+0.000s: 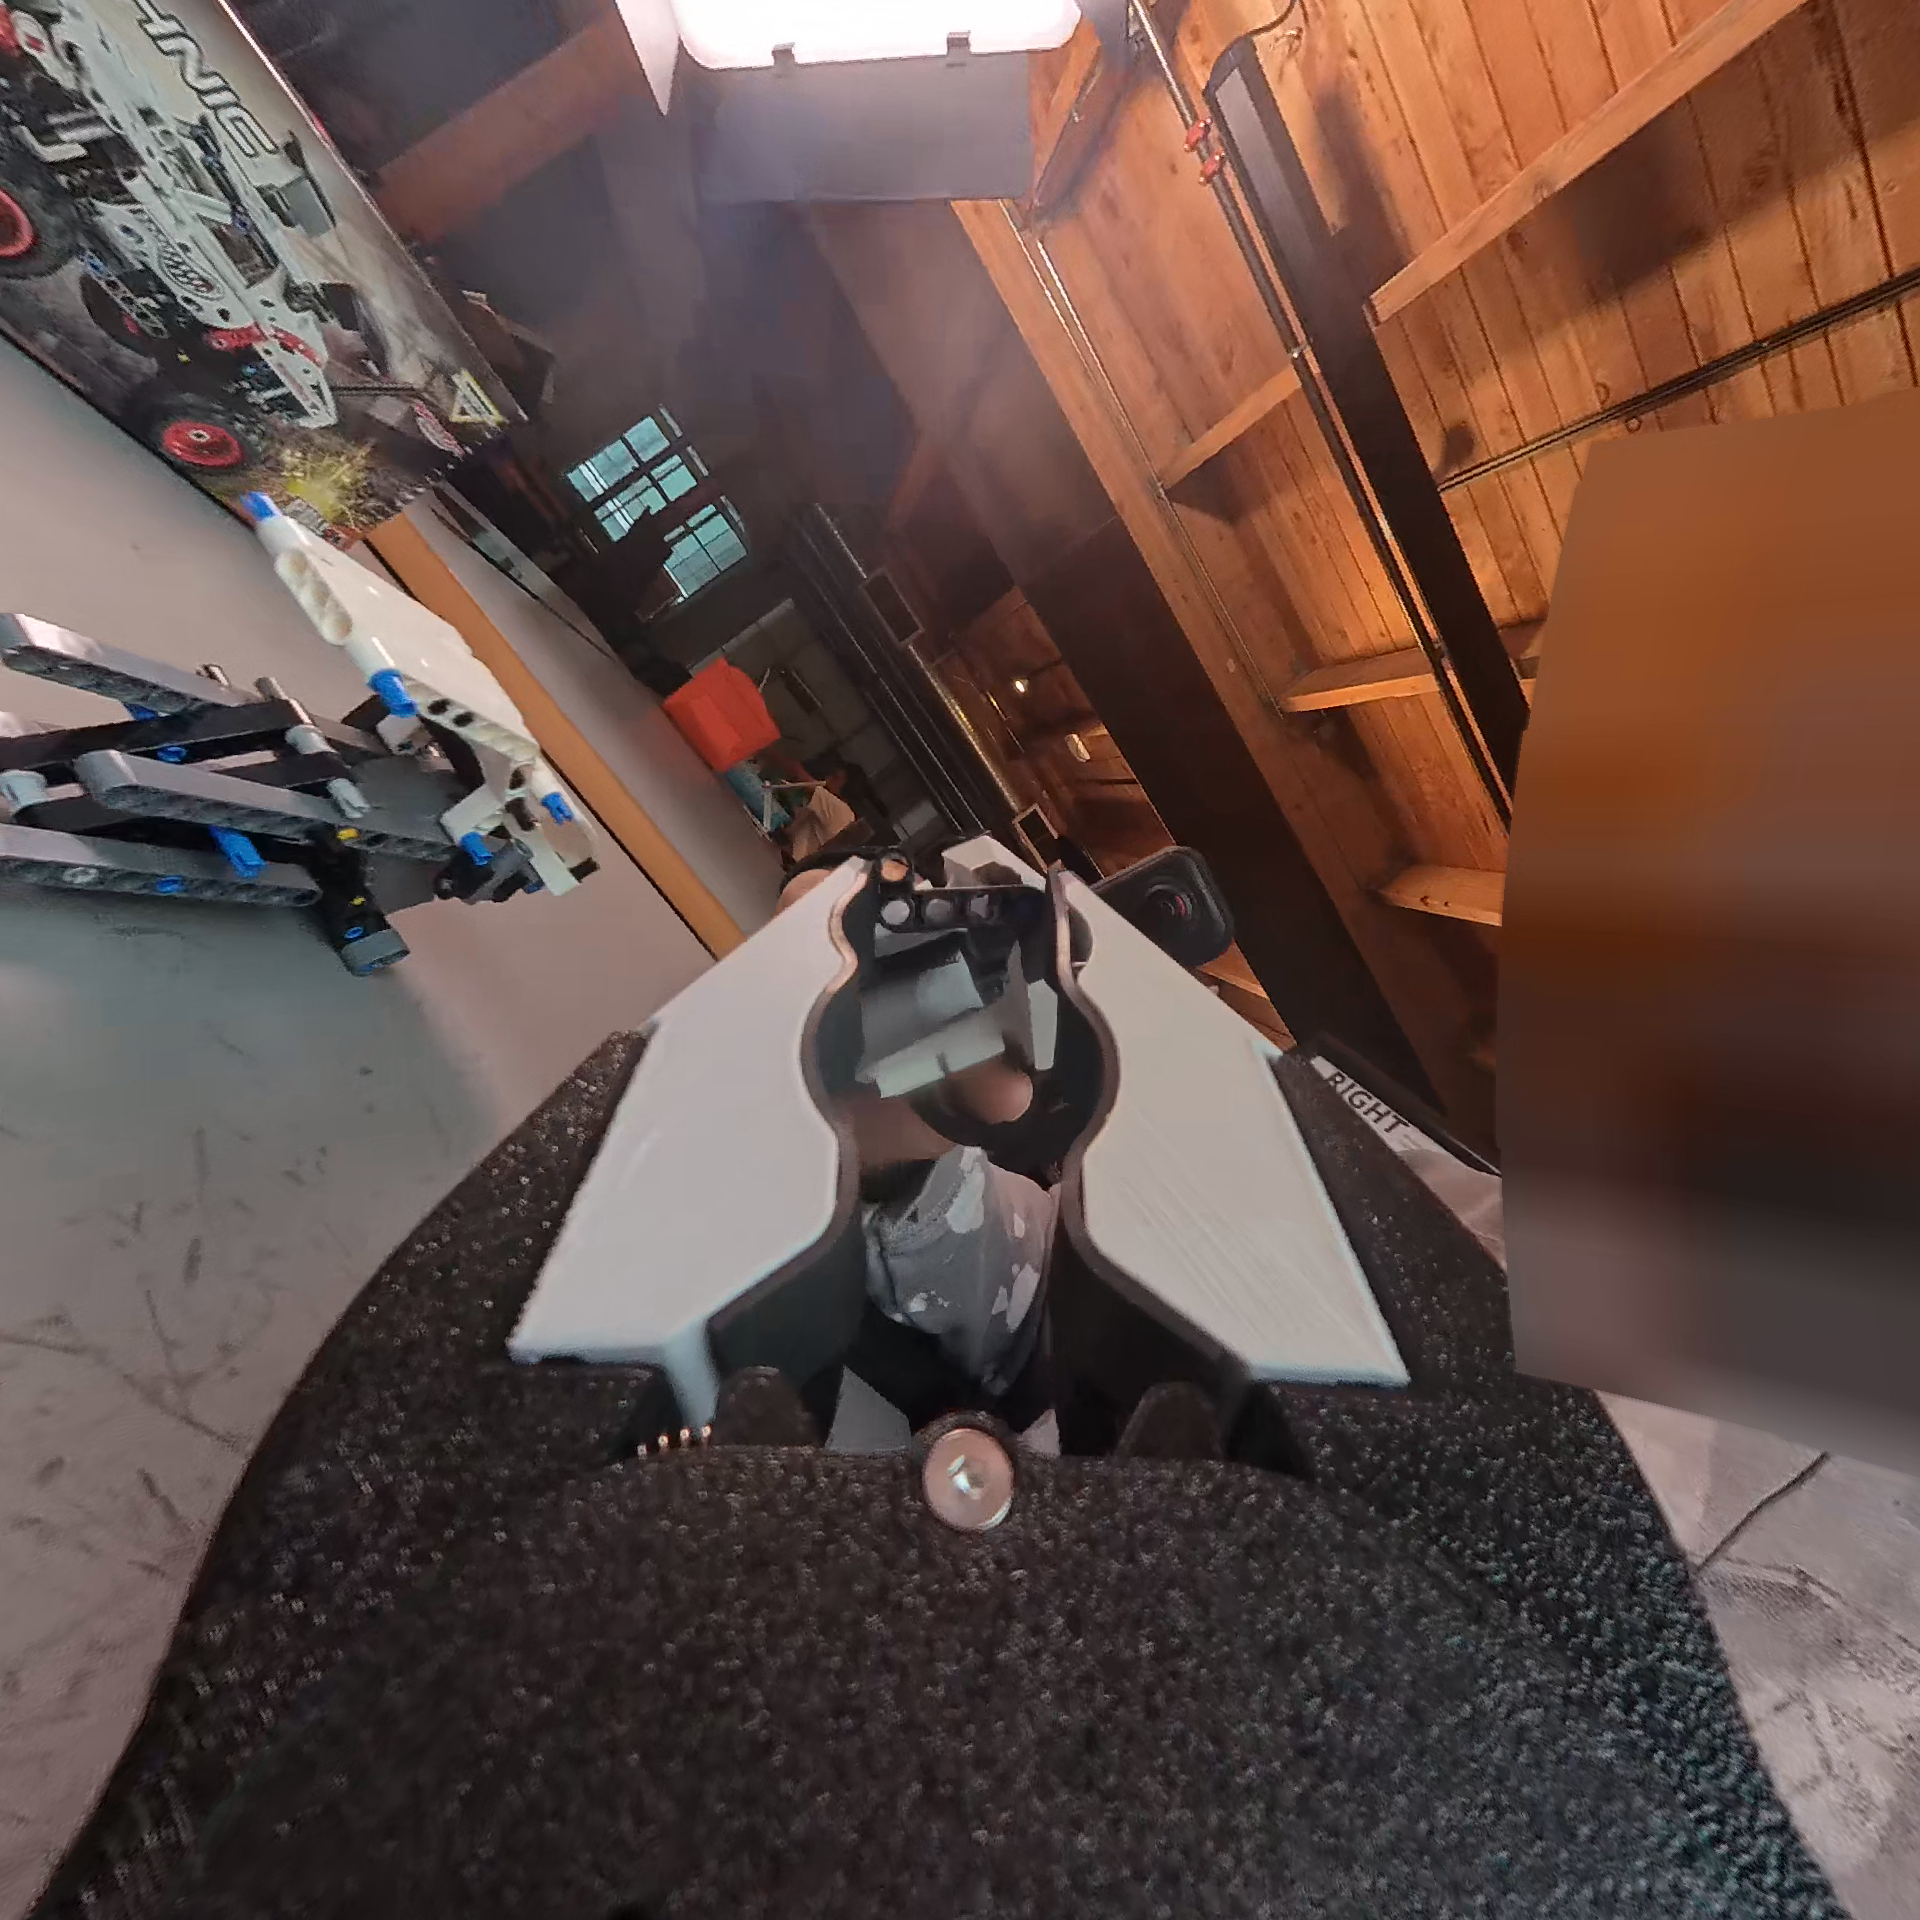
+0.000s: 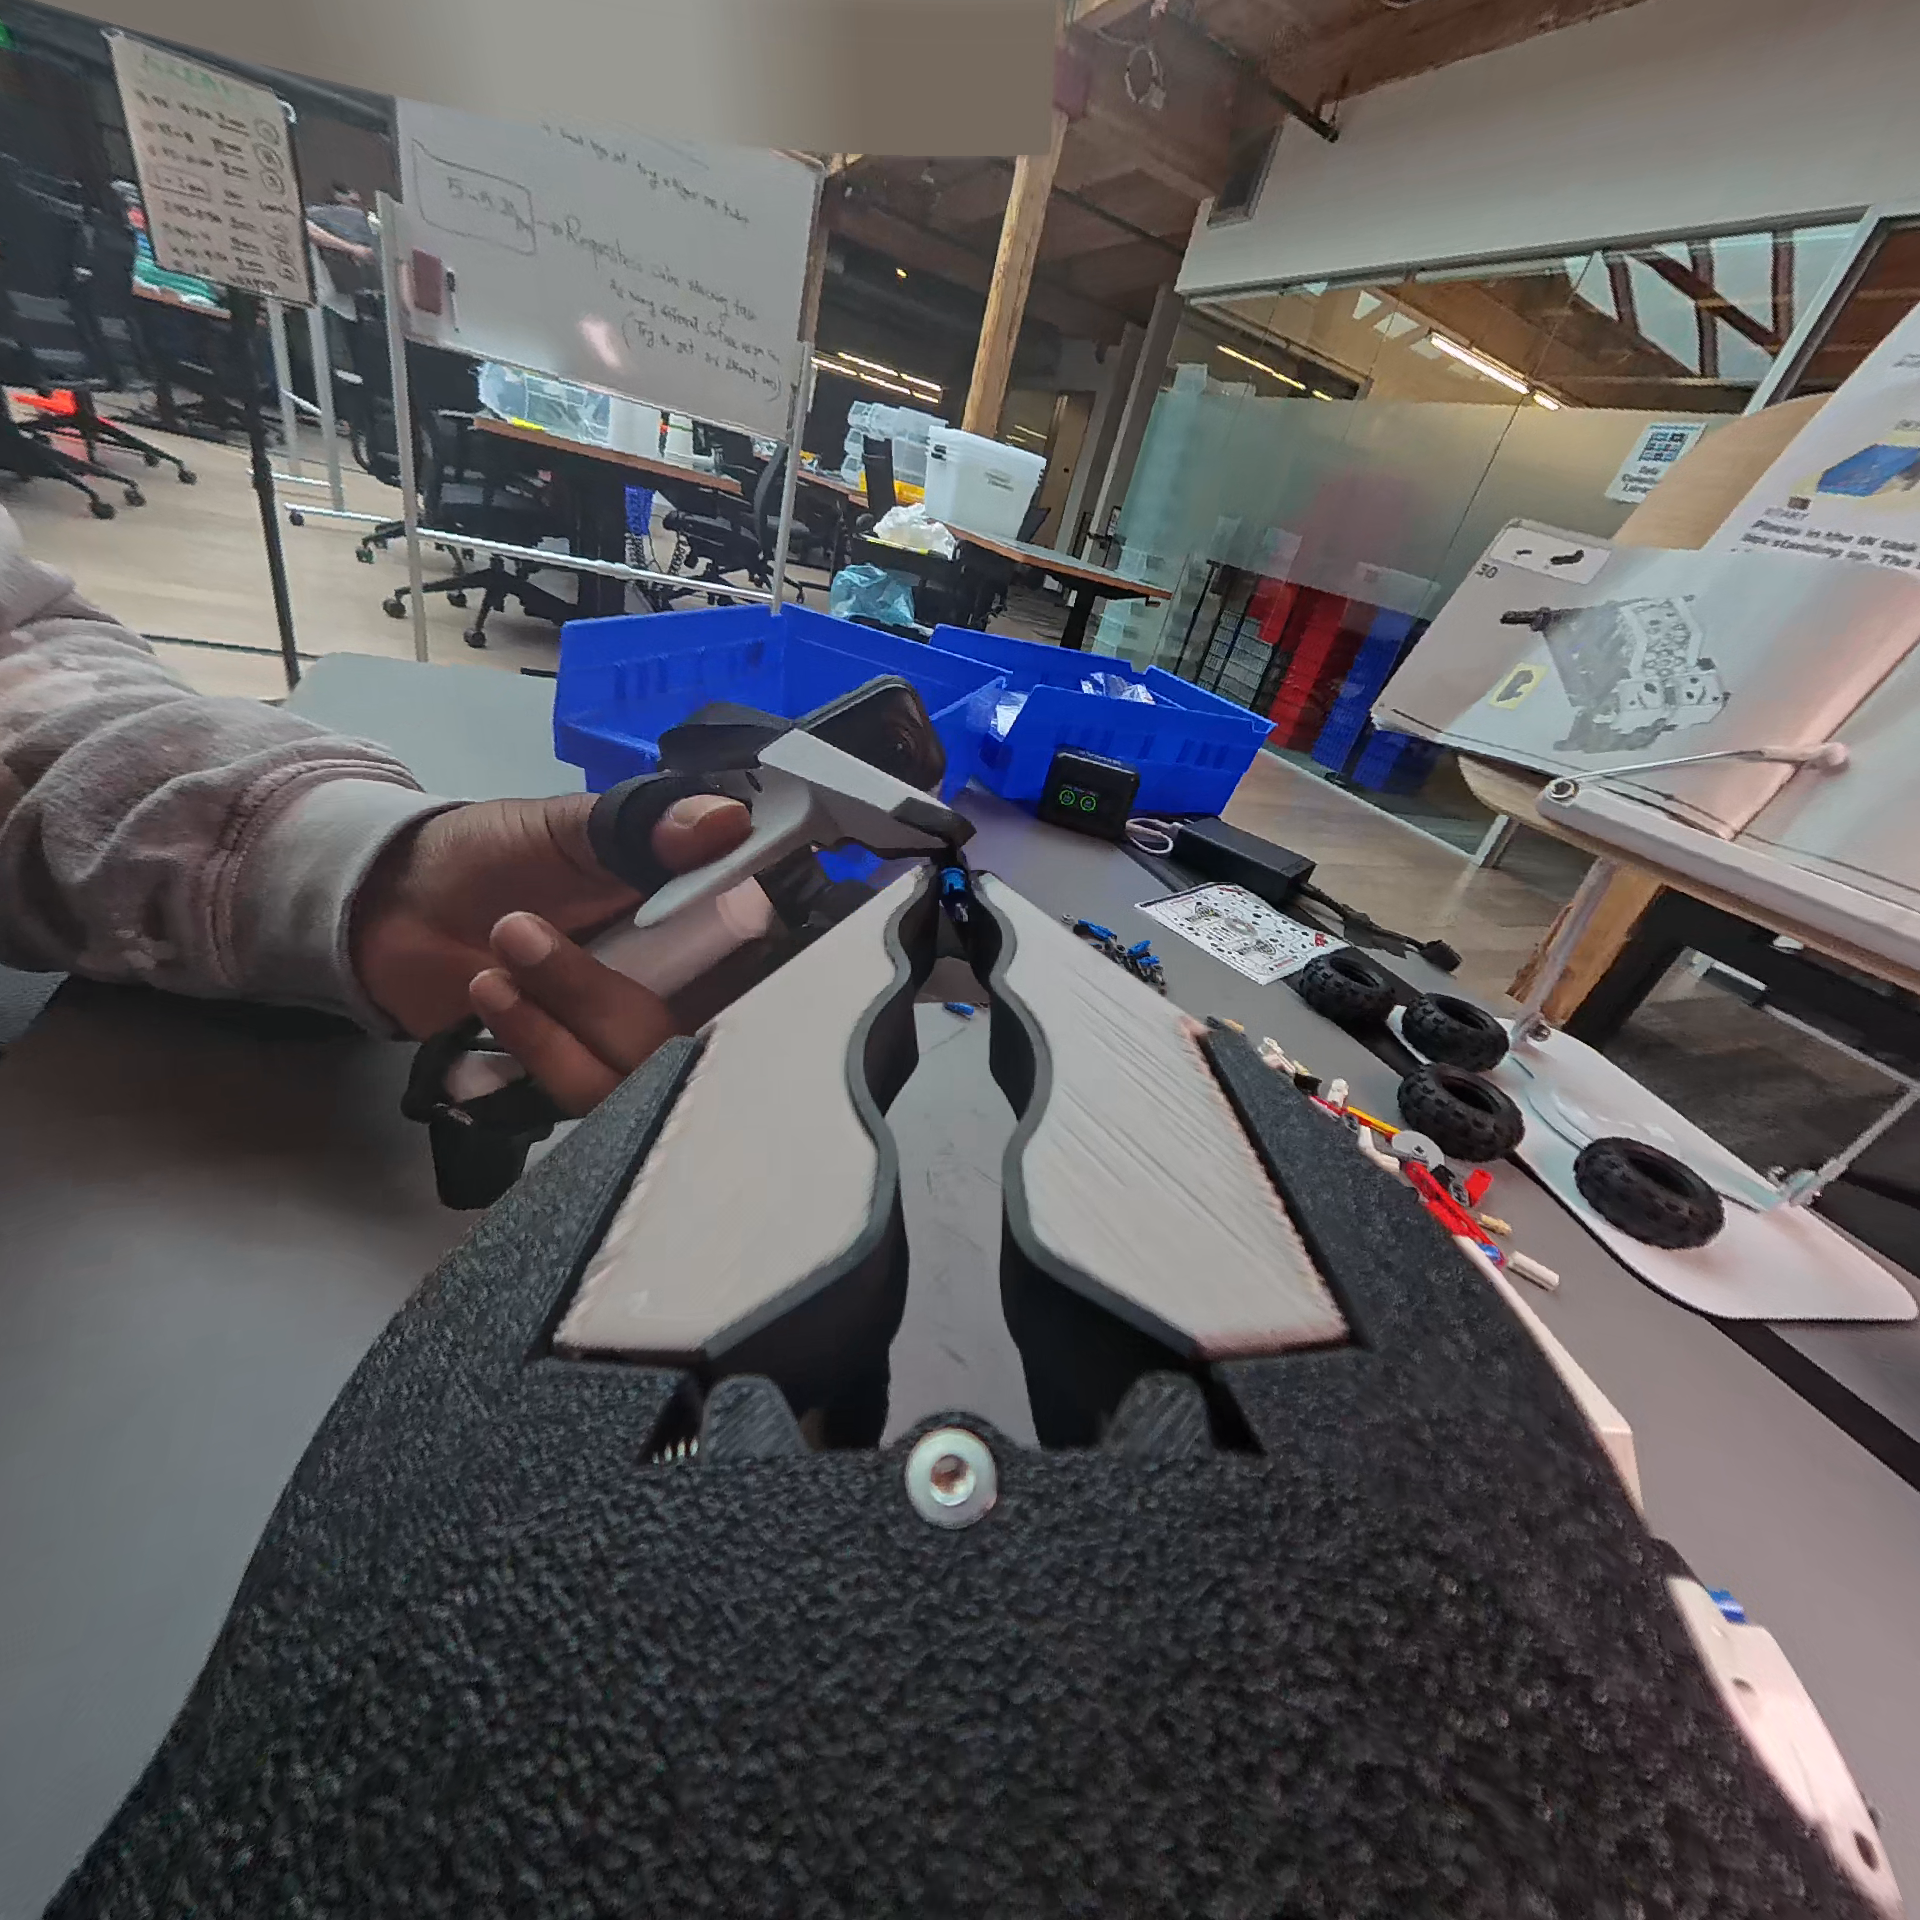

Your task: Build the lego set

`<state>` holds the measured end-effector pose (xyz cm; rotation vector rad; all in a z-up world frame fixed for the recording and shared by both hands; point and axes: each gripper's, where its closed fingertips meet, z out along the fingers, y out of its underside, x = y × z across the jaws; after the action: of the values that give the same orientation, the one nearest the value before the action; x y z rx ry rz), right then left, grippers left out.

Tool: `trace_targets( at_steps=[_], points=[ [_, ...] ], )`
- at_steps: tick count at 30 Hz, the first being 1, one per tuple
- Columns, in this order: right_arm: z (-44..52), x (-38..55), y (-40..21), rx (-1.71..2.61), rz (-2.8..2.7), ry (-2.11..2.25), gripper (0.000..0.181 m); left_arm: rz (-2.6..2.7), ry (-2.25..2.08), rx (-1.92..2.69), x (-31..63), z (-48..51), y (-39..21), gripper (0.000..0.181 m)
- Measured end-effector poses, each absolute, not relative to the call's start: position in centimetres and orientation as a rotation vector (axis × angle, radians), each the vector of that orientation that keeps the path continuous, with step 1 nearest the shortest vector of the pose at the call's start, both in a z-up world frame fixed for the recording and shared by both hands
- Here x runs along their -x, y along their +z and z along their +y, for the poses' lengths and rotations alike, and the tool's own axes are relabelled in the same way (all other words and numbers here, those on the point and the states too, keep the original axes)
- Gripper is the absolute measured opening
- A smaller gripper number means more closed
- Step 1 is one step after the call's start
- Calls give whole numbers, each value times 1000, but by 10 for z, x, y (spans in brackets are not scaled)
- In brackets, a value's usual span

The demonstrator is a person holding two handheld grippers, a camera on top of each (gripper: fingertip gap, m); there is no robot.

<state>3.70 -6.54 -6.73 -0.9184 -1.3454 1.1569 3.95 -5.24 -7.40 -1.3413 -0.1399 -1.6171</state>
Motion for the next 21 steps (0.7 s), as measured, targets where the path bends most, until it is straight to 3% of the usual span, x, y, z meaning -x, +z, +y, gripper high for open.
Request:
trace_targets(
  at_steps=[4,10,21],
  points=[
    [-55,-32,-68,1003,-1277,1102,20,-197,-1422,1344,-20,-44,-77,31],
    [-48,-16,-86,1179,-1199,932,19,-89,-974,1364,-5,-45,-67,31],
    [-46,-3,-75,1150,-1160,786,16,-209,-1029,1337,-10,-42,-75,33]
  ],
)
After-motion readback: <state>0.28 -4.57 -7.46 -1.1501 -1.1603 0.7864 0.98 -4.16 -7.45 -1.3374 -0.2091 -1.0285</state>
